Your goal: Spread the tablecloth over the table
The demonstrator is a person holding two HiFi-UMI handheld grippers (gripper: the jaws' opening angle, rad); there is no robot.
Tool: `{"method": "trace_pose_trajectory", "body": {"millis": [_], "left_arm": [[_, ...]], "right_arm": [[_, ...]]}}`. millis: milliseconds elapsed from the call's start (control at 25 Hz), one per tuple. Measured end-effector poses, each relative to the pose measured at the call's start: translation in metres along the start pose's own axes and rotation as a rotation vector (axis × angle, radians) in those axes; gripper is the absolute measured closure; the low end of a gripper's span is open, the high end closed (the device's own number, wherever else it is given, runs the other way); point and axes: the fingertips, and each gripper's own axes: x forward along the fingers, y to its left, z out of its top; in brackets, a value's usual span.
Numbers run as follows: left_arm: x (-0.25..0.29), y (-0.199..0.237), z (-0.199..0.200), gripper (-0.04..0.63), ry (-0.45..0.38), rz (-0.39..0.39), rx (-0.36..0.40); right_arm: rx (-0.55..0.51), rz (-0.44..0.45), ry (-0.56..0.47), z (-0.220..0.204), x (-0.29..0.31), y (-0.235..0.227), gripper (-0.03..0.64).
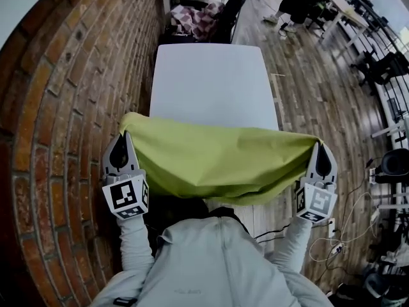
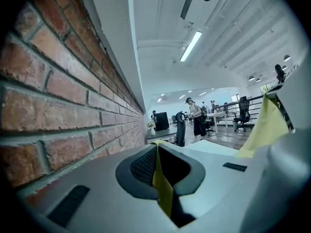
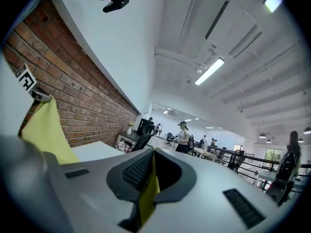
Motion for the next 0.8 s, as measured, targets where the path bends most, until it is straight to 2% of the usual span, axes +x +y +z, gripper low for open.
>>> {"method": "trace_pose_trajectory", "body": {"millis": [280, 800], "left_arm": [[0.033, -0.006, -0.012, 0.569, 0.044, -0.012, 0.007], [0.077, -0.01, -0.023, 0.569, 0.113, 0.052, 0.043]], "right_arm": [[-0.02, 0.022, 0.028, -0.006, 0.037, 0.006, 0.594], [0.007, 0.123, 0.086, -0.036, 0.102, 0.017, 0.594]]}}
